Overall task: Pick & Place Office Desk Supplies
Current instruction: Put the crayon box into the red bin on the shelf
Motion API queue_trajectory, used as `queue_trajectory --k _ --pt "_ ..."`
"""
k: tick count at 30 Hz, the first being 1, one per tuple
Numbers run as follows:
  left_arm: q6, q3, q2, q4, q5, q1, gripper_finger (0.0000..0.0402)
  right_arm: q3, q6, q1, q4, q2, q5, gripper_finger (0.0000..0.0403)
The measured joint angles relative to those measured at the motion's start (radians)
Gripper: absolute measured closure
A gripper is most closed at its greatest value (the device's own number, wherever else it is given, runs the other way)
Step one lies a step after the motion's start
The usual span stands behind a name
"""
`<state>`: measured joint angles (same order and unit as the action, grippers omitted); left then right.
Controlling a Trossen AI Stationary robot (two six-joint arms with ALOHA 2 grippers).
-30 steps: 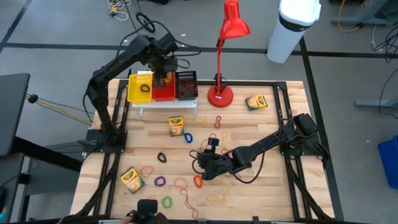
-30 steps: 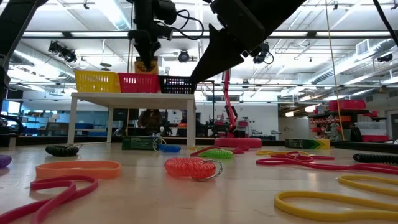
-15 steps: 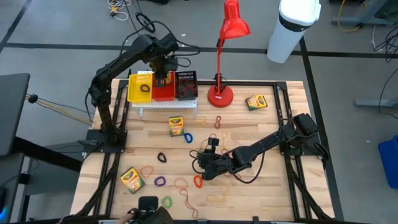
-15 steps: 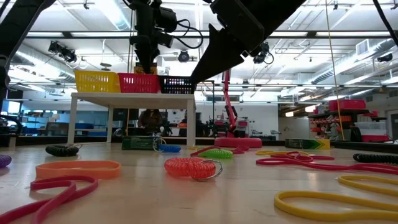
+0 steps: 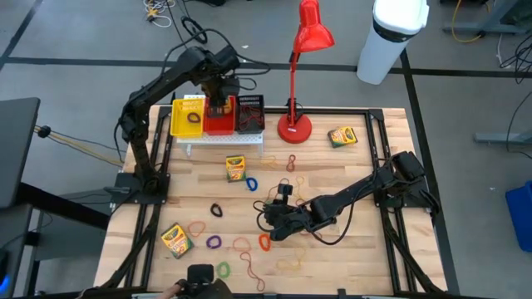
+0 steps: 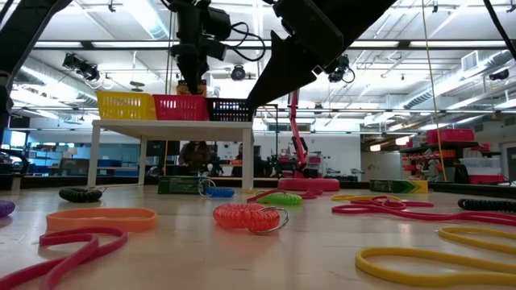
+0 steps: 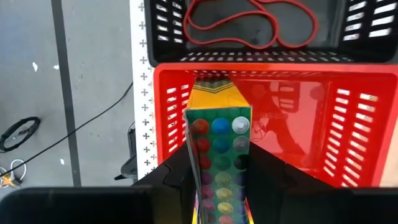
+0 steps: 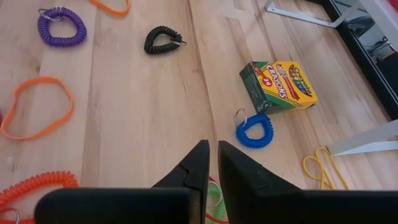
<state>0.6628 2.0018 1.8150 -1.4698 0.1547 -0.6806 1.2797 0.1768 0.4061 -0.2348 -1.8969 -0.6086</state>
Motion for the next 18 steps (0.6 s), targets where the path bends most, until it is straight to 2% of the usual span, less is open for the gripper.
queue_trajectory --k 18 --pt "-0.024 0.0 0.0 0.008 0.078 0.027 0.0287 0.0 0.0 0.0 0.0 0.0 0.0 0.0359"
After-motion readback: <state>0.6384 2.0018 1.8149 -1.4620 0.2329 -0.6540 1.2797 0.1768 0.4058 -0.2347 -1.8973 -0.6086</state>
